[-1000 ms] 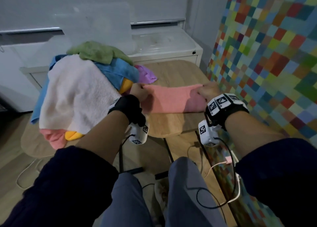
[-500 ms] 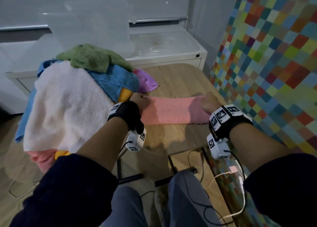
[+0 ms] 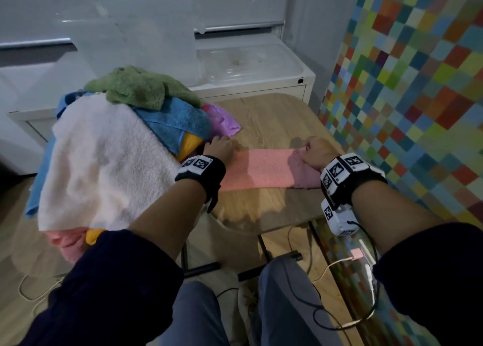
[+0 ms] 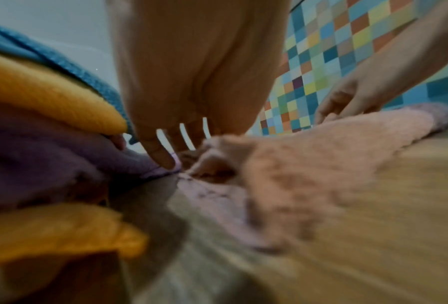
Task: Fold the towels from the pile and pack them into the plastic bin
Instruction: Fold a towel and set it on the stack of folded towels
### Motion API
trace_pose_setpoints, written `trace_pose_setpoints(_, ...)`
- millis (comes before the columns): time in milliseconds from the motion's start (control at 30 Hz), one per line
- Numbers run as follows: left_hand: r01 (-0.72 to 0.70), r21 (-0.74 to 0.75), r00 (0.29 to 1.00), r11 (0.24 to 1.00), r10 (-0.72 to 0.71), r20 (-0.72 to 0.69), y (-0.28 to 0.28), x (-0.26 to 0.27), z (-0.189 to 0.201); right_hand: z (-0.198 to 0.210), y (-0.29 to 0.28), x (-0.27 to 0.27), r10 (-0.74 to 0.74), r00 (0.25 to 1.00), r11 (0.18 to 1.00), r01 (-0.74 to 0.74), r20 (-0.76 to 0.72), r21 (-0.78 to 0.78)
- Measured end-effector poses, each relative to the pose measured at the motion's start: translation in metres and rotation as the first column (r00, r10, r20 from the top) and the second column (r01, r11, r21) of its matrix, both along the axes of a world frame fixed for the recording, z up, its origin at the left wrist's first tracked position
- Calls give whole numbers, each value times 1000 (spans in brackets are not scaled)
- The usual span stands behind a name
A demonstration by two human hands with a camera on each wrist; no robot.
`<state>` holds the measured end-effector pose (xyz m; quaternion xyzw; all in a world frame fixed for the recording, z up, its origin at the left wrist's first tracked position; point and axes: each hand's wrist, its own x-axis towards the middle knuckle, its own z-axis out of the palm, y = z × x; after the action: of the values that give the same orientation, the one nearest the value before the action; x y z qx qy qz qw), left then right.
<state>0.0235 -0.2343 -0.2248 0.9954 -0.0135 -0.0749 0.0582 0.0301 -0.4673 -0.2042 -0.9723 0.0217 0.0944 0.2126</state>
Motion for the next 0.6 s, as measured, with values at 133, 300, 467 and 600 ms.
trace_pose_setpoints(133,155,84,985,984,-147,-89,6,-8,3,-1,-11,-5,52,998,995,-50,-22,85)
trace_pose_setpoints(300,249,138,969,959,-245,-39,7,-21,7,2,-13,-16,95,995,994,-92,-44,56)
trace_pose_setpoints(467,290,189,941,938,-316,123,3,-38,26,18,-10,-17,77,991,992,-87,106,89)
trace_pose_setpoints(600,312,71,838,947,-310,449,13,-34,59,46,-13,-16,-6,877,980,-90,481,176)
